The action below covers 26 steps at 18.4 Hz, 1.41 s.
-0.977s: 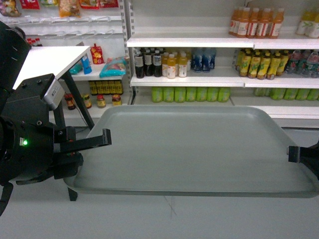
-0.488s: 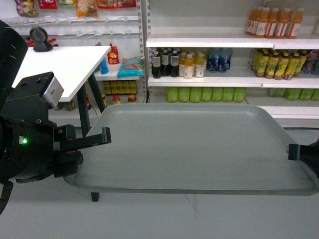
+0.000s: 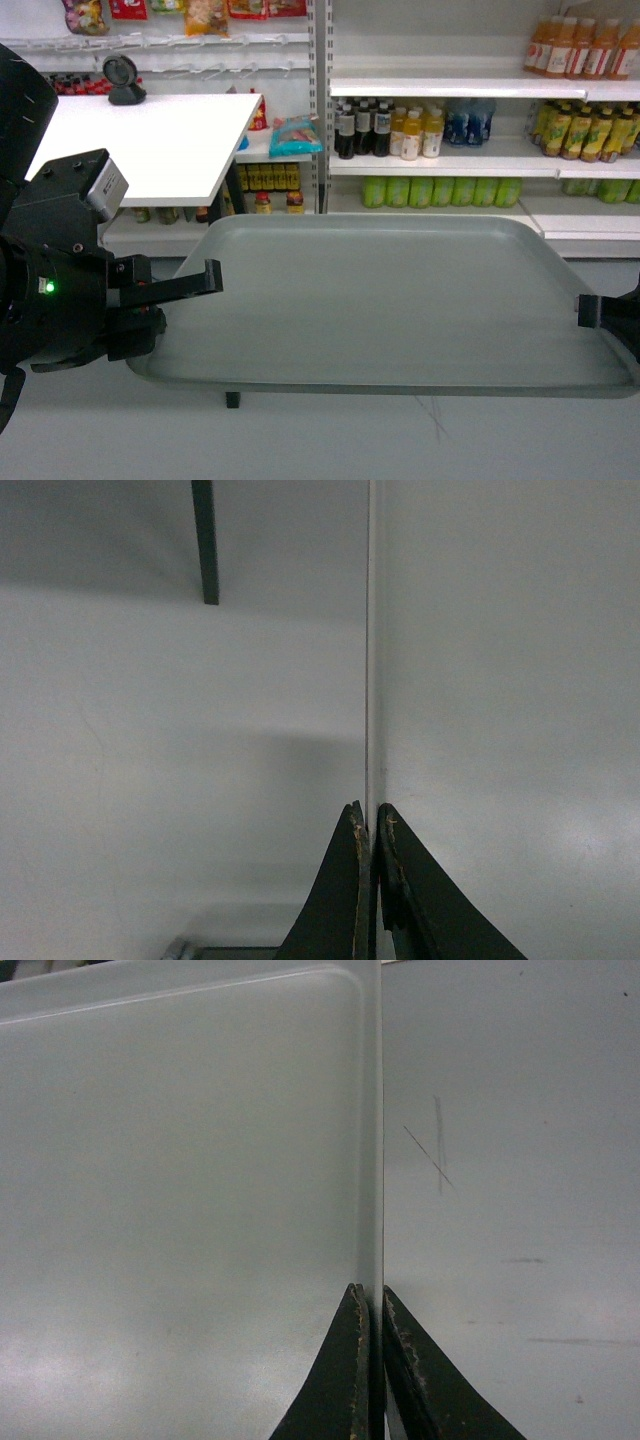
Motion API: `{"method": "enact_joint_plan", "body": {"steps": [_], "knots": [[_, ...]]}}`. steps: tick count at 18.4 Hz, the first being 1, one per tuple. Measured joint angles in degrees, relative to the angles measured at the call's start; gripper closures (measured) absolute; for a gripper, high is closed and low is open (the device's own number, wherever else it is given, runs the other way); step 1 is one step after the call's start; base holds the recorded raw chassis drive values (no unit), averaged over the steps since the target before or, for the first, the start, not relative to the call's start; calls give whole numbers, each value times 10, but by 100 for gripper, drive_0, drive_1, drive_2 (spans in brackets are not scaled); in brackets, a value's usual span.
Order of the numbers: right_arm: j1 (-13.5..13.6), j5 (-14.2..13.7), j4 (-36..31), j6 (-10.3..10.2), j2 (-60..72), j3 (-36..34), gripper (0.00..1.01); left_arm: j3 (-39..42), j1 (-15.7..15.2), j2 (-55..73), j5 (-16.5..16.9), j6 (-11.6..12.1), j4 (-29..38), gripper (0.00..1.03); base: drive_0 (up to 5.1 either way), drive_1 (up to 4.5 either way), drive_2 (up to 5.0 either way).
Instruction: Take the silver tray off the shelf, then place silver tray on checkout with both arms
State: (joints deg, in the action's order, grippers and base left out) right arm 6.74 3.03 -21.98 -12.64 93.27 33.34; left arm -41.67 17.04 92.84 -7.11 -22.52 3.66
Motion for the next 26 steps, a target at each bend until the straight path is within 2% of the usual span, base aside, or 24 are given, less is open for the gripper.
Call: {"method": "enact_joint_plan", "body": {"steps": [26], "knots": [[0,0,-1,0,0,0,99,0,0,0,-1,0,2,100,-504,242,242]]}}
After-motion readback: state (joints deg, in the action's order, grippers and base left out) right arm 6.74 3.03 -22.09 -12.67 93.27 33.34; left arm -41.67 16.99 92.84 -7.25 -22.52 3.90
